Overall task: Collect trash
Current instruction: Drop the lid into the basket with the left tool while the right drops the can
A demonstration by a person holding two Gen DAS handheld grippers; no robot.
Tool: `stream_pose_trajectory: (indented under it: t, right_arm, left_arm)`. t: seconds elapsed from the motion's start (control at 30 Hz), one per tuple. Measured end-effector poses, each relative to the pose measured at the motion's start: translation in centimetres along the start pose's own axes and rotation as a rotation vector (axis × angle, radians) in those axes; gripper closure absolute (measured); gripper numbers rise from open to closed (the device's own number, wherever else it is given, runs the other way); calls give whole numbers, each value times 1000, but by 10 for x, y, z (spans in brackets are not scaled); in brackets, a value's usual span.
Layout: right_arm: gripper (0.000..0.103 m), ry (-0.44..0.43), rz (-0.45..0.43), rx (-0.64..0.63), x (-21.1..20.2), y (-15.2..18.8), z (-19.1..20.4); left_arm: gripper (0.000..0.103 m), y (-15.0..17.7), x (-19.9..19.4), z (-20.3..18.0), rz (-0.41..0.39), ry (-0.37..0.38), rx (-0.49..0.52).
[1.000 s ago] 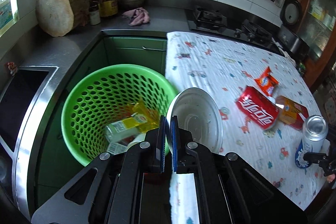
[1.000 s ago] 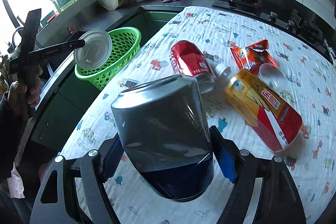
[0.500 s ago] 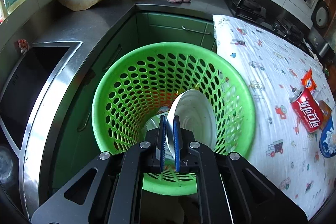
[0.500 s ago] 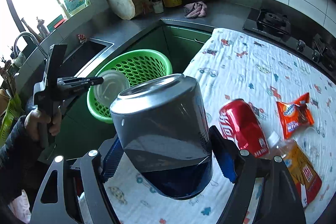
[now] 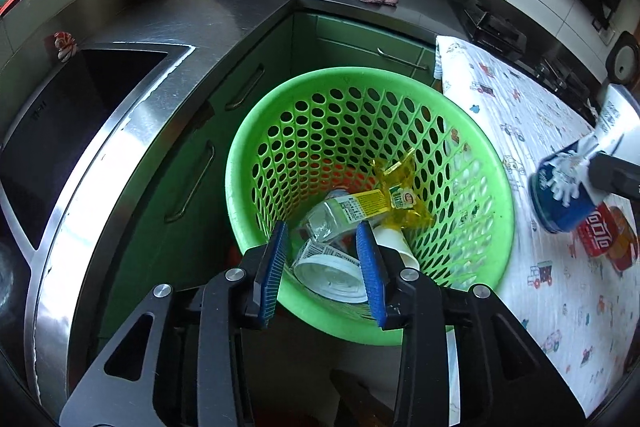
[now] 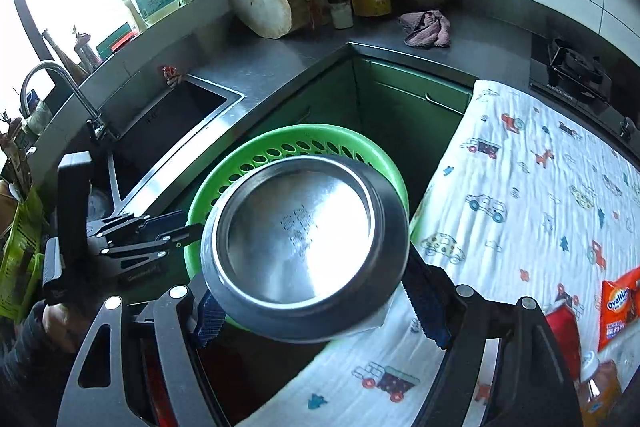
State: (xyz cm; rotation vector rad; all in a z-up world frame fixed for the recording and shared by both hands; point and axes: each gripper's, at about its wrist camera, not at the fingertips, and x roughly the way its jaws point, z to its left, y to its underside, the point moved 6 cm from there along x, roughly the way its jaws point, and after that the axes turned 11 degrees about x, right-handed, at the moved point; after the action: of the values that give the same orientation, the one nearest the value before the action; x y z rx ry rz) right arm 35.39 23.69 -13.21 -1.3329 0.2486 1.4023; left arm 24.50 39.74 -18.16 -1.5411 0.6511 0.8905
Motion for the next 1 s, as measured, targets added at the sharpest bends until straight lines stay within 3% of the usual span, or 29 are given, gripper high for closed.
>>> stream_pose_trajectory:
  t: [0.07, 0.4, 0.7, 1.0]
  right_arm:
    - [30, 9, 9, -7, 12, -4, 5]
    - [24, 4, 7, 2, 23, -4, 10]
    - [21, 19, -54, -17, -28, 21, -5]
    - [19, 69, -78, 25, -78, 57, -60]
  left_arm:
    - [49, 3, -5, 6, -6, -9, -19]
    - [44, 8, -21, 18, -30, -24, -49]
    - [36, 4, -33, -5, -51, -8, -25]
    - [26, -5, -45, -49, -78, 23, 29]
